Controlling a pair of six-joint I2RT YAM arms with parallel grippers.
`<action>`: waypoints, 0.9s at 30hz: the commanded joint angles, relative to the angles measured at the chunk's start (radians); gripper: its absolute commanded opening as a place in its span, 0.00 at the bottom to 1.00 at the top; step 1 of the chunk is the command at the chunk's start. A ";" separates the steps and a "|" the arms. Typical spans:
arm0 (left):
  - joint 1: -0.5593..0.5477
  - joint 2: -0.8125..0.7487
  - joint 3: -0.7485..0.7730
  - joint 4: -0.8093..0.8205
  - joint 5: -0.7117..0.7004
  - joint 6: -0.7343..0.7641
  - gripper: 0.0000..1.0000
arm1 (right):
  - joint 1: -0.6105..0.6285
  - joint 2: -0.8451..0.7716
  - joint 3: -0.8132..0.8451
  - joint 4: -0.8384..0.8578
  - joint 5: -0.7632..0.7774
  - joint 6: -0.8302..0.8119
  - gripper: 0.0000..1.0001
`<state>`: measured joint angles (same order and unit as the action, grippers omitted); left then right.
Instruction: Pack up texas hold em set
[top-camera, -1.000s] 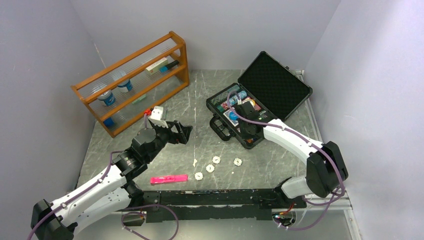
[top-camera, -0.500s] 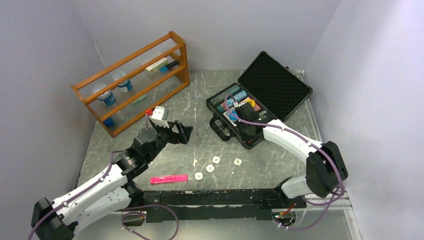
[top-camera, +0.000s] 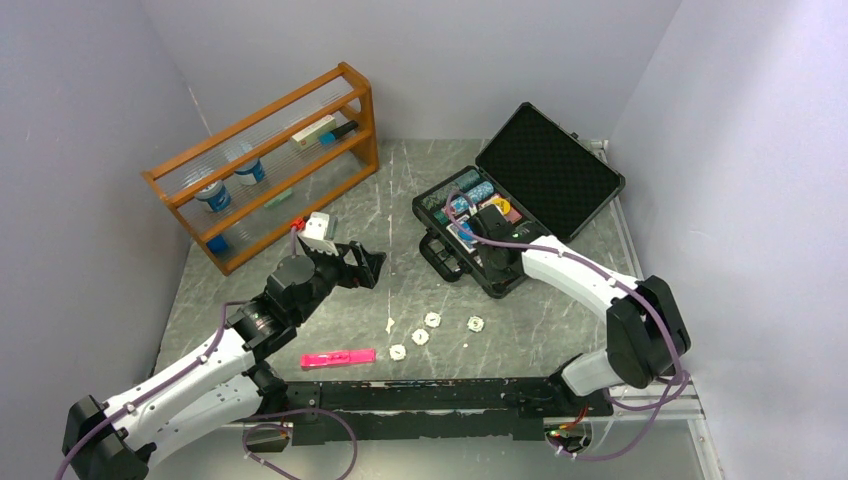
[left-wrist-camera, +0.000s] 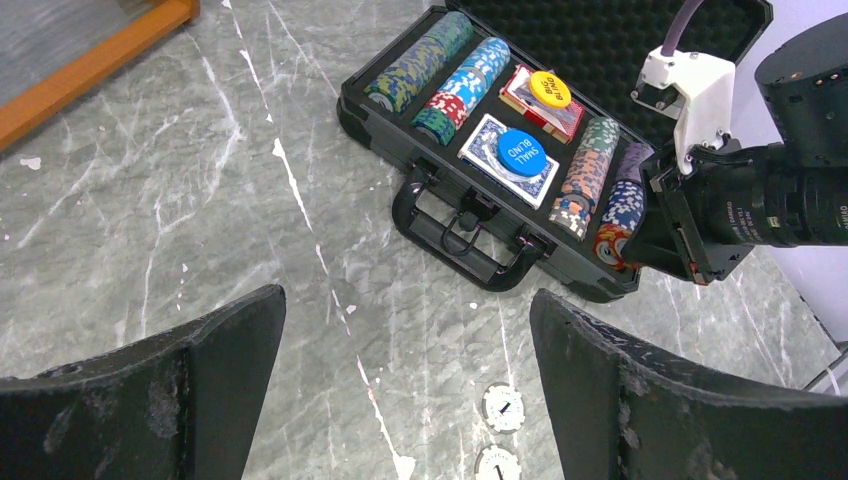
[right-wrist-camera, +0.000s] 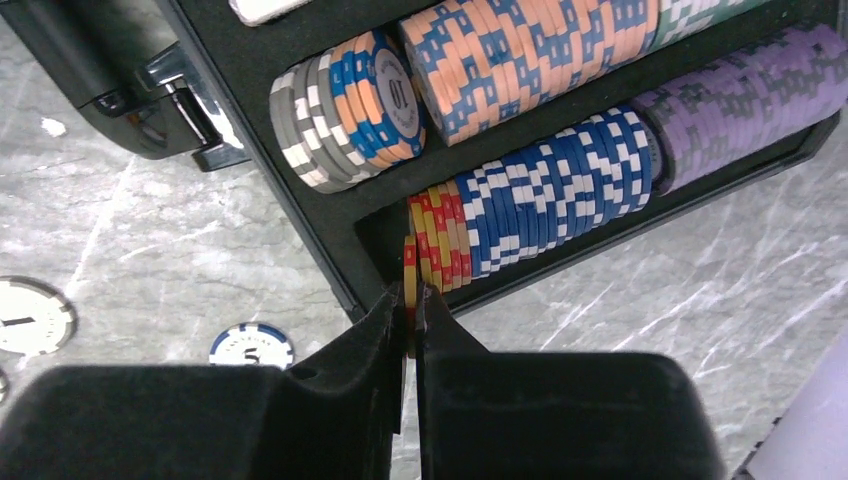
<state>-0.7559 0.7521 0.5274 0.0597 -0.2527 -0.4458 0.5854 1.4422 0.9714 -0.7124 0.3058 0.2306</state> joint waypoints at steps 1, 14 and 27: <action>0.002 -0.002 0.013 0.008 -0.011 0.014 0.97 | -0.004 0.029 0.045 -0.036 0.075 -0.002 0.16; 0.003 -0.007 0.017 -0.004 -0.013 0.011 0.97 | -0.005 -0.069 0.105 -0.051 -0.028 0.045 0.44; 0.002 -0.028 0.052 -0.117 -0.069 -0.057 0.97 | 0.106 -0.158 0.010 0.040 -0.238 0.228 0.51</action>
<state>-0.7559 0.7326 0.5282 -0.0078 -0.2955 -0.4755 0.6212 1.2686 1.0153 -0.6891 0.0898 0.3801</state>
